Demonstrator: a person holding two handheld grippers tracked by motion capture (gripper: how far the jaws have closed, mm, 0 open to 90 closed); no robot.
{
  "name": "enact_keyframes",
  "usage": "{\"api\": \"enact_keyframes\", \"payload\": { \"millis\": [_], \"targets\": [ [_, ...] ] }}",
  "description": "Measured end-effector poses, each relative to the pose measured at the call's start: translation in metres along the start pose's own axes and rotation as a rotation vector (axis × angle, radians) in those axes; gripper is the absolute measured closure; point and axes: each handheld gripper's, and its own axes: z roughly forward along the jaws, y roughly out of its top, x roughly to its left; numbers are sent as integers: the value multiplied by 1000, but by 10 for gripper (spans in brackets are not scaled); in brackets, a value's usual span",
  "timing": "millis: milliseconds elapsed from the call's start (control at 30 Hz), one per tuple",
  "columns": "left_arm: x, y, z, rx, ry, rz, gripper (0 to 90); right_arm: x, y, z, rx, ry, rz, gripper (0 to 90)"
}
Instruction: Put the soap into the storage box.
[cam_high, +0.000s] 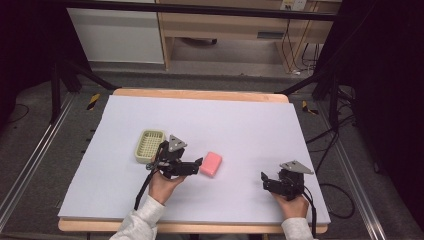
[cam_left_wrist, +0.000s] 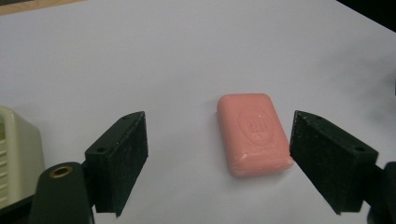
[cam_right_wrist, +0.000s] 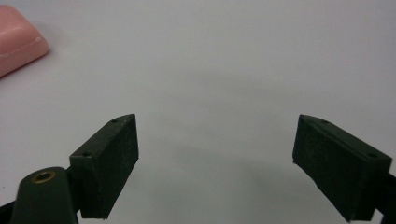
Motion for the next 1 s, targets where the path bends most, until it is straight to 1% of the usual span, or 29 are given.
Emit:
{"api": "enact_keyframes", "payload": {
  "millis": [133,367,433,633,1000],
  "targets": [
    [-2,2,3,-2,-1,-4,186,0,0,0,0,0,-2,146],
    [-8,8,8,9,-6,11,186,0,0,0,1,-2,-8,146],
    [-10,9,10,20,-9,22,185,0,0,0,3,-3,-7,146],
    [-16,11,18,33,-21,21,185,0,0,0,4,0,-7,146],
    [-27,11,36,69,-22,37,178,0,0,1,4,-2,-7,146]
  ]
}}
